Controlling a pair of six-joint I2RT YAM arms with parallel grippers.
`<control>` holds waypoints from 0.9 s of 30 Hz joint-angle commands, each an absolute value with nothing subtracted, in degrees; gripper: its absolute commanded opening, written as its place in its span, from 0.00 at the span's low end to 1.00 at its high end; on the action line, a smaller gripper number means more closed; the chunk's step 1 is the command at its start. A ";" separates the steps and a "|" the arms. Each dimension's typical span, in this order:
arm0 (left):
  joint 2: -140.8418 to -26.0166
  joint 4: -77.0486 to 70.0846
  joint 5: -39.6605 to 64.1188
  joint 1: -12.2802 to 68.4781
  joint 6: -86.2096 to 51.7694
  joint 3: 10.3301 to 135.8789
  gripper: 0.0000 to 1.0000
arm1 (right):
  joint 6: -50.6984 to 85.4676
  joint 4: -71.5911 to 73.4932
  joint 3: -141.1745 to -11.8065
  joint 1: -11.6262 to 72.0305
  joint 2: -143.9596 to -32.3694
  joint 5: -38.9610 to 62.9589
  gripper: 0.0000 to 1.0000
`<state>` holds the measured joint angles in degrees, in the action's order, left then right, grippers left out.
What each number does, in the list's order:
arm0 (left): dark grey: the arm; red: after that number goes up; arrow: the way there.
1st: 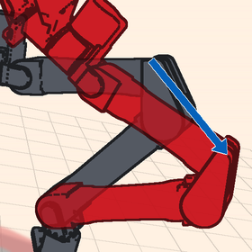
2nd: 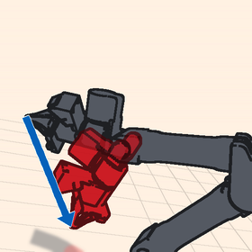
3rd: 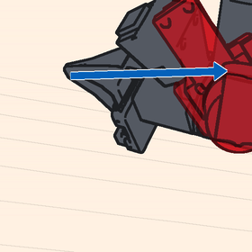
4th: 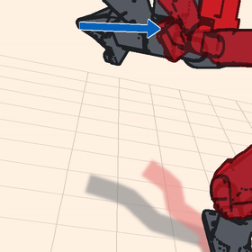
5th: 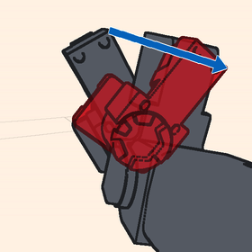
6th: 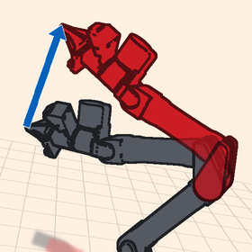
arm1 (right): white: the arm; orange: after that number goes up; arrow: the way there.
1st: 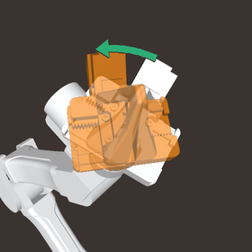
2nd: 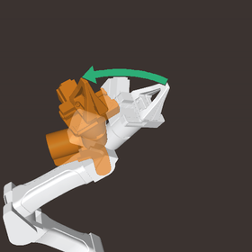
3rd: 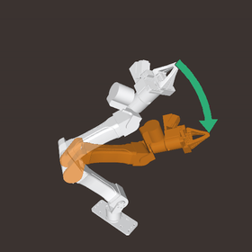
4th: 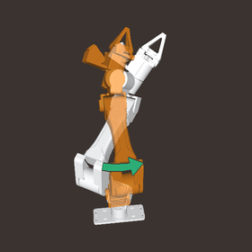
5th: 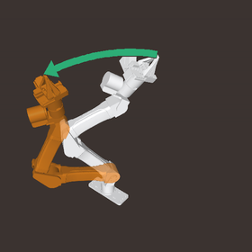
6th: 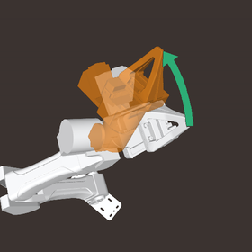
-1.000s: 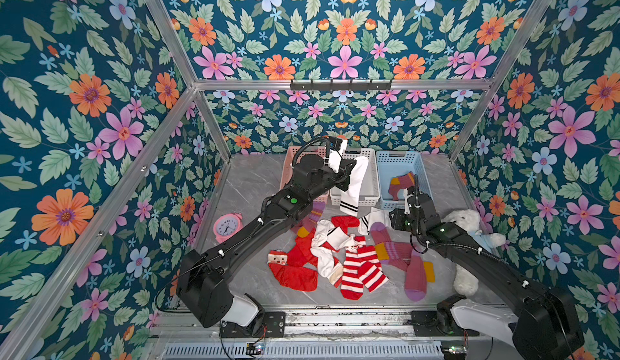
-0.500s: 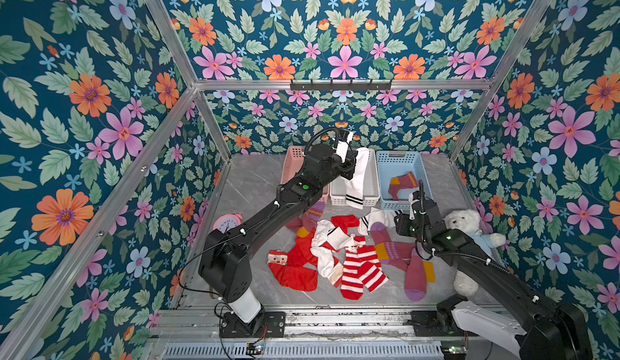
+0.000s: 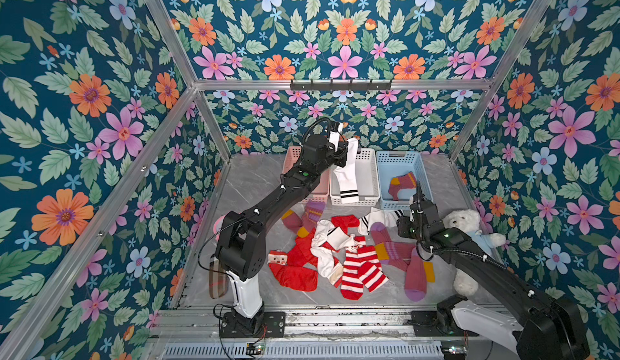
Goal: Sort the socks into the basket by color
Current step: Place the sock in the bin.
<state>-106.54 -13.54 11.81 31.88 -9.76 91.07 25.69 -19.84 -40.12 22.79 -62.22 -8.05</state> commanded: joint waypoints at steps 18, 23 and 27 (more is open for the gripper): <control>-126.50 -20.44 22.94 26.63 -18.60 105.99 0.00 | 26.42 -22.37 -41.60 21.21 -65.24 -8.70 0.47; -130.89 -21.18 22.85 26.63 -21.08 106.41 0.00 | 26.71 -22.83 -41.75 20.60 -66.33 -8.11 0.47; -134.22 -20.57 22.33 26.63 -21.98 107.78 0.00 | 26.90 -23.02 -41.57 20.58 -66.75 -7.91 0.47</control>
